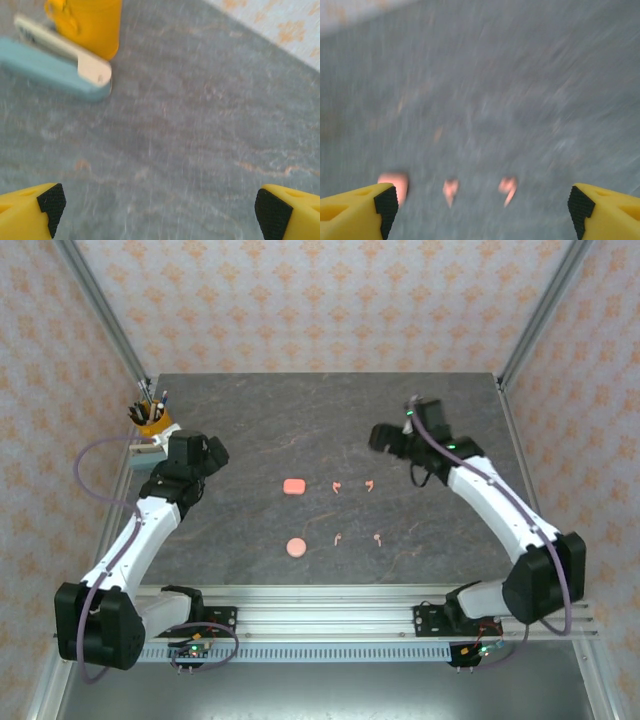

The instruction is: Insert the wireless bluetooth earbuds into the charging case

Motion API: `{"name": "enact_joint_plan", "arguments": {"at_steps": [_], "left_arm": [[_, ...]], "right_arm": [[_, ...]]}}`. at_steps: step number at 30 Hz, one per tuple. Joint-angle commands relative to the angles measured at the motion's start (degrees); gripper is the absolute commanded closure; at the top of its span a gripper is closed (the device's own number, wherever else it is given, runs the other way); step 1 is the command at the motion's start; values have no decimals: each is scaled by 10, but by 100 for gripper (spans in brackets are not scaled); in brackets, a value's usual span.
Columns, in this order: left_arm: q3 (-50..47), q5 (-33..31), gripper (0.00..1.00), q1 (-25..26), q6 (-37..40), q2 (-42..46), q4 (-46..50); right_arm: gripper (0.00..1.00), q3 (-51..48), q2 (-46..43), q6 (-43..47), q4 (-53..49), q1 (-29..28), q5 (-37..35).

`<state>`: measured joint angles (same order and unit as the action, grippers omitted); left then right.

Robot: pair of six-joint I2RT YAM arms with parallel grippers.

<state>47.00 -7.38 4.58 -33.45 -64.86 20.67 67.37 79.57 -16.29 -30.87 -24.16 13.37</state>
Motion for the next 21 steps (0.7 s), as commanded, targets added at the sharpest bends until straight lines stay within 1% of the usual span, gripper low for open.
{"name": "enact_joint_plan", "arguments": {"at_steps": [1, 5, 9, 15, 21], "left_arm": [[23, 56, 0, 6, -72, -15, 103], [64, 76, 0, 6, -69, -58, 134], [94, 74, 0, 6, -59, -83, 143], [124, 64, 0, -1, -40, -110, 158], [130, 71, 0, -21, -29, -121, 160]], "right_arm": [[13, 24, 40, 1, -132, -87, 42], [14, 46, 108, 1, -160, -199, 24], [15, 82, 182, 7, -182, -283, 0], [14, 157, 274, 23, -213, -353, -24], [14, 210, 339, 43, -232, -378, -42]]}}
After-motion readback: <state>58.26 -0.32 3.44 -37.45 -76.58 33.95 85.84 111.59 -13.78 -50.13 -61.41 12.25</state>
